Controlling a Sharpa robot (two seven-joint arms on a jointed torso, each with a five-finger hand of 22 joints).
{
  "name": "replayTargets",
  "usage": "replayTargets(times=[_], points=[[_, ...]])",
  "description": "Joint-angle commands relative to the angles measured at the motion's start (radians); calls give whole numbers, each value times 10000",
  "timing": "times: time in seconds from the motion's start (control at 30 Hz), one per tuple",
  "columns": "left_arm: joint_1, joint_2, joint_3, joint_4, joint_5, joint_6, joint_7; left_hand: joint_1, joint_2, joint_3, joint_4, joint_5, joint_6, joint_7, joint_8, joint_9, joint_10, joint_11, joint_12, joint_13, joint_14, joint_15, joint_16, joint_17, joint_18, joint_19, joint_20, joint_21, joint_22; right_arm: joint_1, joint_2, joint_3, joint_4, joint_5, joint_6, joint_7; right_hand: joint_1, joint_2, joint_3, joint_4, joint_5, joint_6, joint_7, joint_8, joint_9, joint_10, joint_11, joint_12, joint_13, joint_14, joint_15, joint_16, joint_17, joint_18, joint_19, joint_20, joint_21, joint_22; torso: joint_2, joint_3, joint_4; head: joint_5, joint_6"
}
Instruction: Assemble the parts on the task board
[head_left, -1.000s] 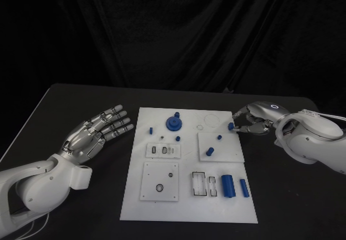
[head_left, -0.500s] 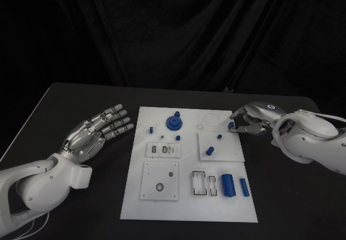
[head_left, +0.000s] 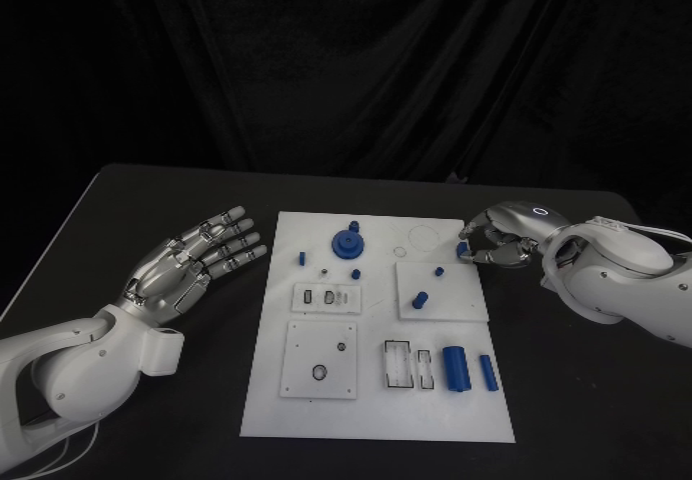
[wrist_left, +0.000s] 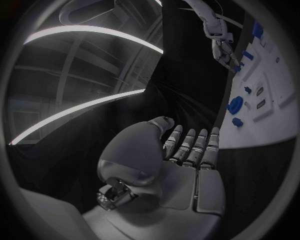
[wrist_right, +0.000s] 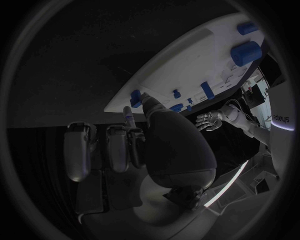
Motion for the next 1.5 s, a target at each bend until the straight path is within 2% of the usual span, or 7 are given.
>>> replayTargets(times=[0.03,0.67,1.1,1.3,1.5], points=[[-11,8,6,12,13,146,1773,-126,10,31,-6,-1,9,86,-14,6,-1,41,66,15,-8,57,36,11,-184,59,-25,3,-13,-28,21,3,-15,-25,-91,14,107,-9,44,-15,91,248,4,125,82,954,73,28,2550,853,15,-71,2008,202,316,39,-55,1926,0,0,1,-2,1],[-12,7,6,-4,13,173,1727,-144,3,52,-10,-4,6,91,-15,6,1,45,73,16,-7,60,50,12,-187,53,-25,0,-16,-69,159,3,-125,-25,-6,15,234,-10,93,-79,129,703,-37,305,278,998,58,51,2604,857,4,-64,2018,203,321,36,-67,1936,-1,0,1,3,-40],[-13,12,6,-23,29,191,1694,-144,3,52,-10,-4,6,91,-15,6,1,45,73,16,-7,60,50,12,-187,53,-25,0,-16,-85,211,4,-188,-25,18,-47,558,-16,229,-302,380,820,-56,308,388,1015,38,60,2625,854,-14,-75,2009,204,321,18,-82,1941,-2,2,-2,13,-54],[-13,13,6,-30,36,201,1679,-144,3,52,-10,-4,6,91,-15,6,1,45,73,16,-7,60,50,12,-187,53,-25,0,-16,-86,207,4,-173,-25,-199,26,548,15,231,-290,139,985,-53,358,489,1023,61,64,2634,864,-2,-50,2036,193,346,21,-50,1968,0,0,1,30,-70],[-14,-15,6,-24,39,198,1667,-144,3,52,-10,-4,6,91,-15,6,1,45,73,16,-7,60,50,12,-187,53,-25,0,-16,-84,180,9,-73,-27,-699,238,489,66,197,-233,-17,1365,-119,527,681,1023,93,64,2634,885,19,1,2090,169,399,34,27,2021,0,0,-1,48,-57]])
